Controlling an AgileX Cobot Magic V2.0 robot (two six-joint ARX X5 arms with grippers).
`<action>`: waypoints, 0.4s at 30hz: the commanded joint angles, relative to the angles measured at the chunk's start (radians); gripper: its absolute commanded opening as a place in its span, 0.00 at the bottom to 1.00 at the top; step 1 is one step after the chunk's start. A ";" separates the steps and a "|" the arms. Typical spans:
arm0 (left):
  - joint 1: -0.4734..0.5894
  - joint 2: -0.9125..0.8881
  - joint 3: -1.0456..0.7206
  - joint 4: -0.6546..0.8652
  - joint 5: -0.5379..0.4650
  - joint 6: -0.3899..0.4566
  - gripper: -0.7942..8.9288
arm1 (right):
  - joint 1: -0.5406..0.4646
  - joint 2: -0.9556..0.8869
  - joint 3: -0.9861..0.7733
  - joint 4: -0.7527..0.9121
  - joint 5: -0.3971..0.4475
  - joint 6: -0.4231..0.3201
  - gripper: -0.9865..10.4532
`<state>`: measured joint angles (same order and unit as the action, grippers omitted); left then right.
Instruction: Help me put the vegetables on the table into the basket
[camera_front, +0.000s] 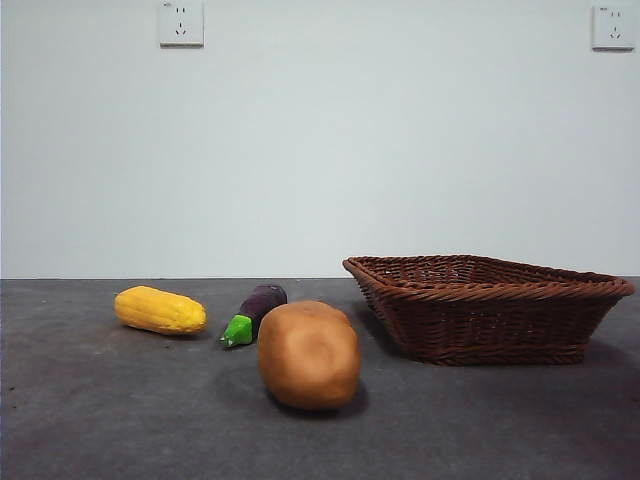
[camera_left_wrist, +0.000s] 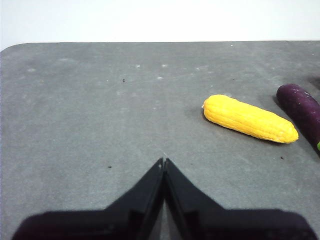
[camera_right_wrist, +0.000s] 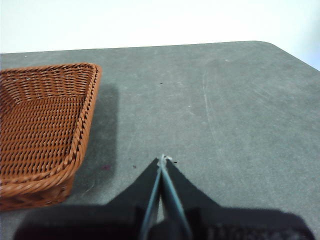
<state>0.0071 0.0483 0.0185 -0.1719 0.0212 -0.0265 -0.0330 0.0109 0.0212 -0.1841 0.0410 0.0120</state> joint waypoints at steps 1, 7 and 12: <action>-0.002 0.000 -0.010 0.005 0.005 -0.002 0.08 | -0.001 -0.002 -0.007 0.001 0.000 0.011 0.09; -0.002 0.000 -0.010 0.005 0.005 -0.003 0.08 | -0.001 -0.002 -0.007 0.001 -0.002 0.017 0.09; -0.002 0.000 -0.010 0.005 0.005 -0.003 0.08 | -0.001 -0.002 -0.007 -0.001 -0.016 0.122 0.09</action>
<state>0.0071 0.0483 0.0185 -0.1719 0.0212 -0.0265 -0.0330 0.0109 0.0212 -0.1856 0.0261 0.0738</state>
